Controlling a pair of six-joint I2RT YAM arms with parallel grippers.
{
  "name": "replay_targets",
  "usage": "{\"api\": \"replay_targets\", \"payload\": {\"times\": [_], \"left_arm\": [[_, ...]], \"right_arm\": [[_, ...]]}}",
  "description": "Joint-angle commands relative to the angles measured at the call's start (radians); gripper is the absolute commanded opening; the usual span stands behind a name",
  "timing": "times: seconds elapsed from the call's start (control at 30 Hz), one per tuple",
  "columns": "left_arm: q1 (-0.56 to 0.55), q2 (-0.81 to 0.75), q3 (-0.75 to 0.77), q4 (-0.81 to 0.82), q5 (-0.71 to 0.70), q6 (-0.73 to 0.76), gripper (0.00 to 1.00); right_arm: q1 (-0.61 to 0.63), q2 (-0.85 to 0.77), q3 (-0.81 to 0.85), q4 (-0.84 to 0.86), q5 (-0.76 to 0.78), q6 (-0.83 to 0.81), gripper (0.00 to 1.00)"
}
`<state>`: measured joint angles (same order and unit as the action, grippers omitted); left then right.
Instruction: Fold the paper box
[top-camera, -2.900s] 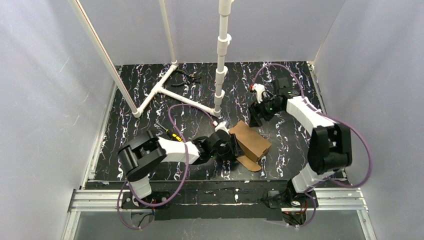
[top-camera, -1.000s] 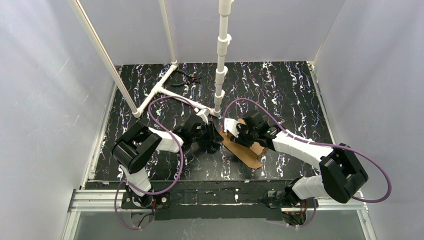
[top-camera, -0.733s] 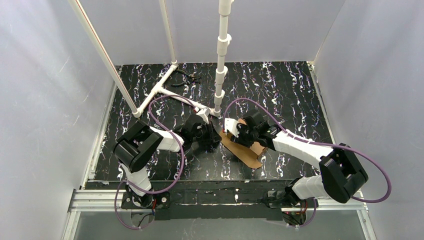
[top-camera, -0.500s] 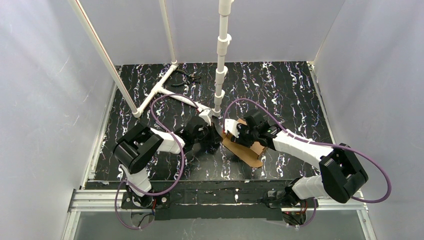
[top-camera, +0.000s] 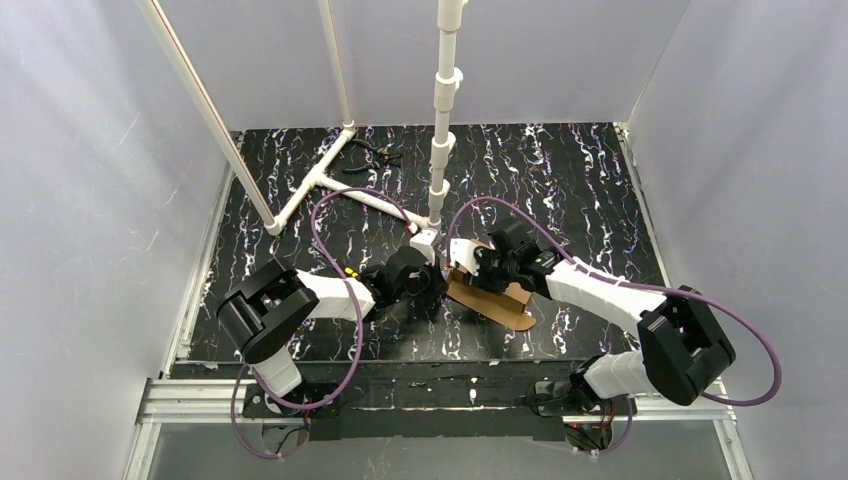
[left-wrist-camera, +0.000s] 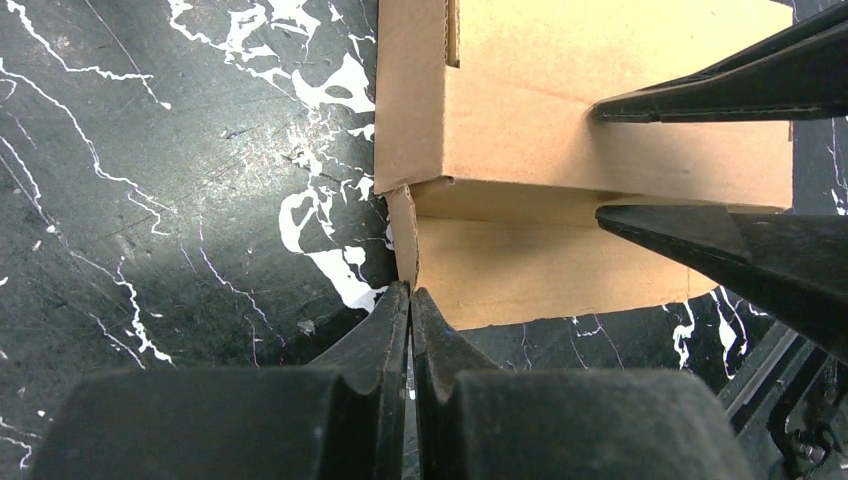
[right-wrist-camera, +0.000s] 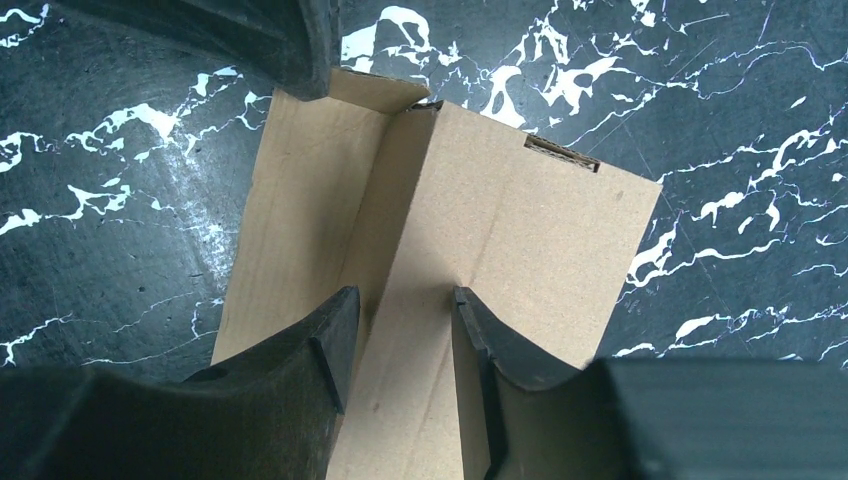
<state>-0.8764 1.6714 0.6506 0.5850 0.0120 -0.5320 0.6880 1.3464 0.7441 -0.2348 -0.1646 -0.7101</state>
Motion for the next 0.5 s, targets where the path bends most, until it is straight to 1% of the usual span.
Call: {"api": "replay_targets", "payload": {"times": [0.0, 0.07, 0.27, 0.47], "left_arm": [[-0.031, -0.061, 0.021, -0.075, -0.084, -0.022, 0.00], [-0.036, -0.062, 0.016, -0.074, -0.089, -0.025, 0.00], [-0.057, -0.058, 0.040, -0.074, -0.063, 0.038, 0.00], [-0.058, -0.063, 0.031, -0.074, -0.060, 0.033, 0.00]], "right_arm": [[-0.006, 0.052, 0.005, -0.052, -0.020, 0.032, 0.47], [-0.007, 0.057, 0.005, -0.053, -0.023, 0.035, 0.47], [-0.007, 0.071, 0.009, -0.058, -0.030, 0.042, 0.47], [-0.006, 0.077, 0.011, -0.057, -0.027, 0.044, 0.47]]}}
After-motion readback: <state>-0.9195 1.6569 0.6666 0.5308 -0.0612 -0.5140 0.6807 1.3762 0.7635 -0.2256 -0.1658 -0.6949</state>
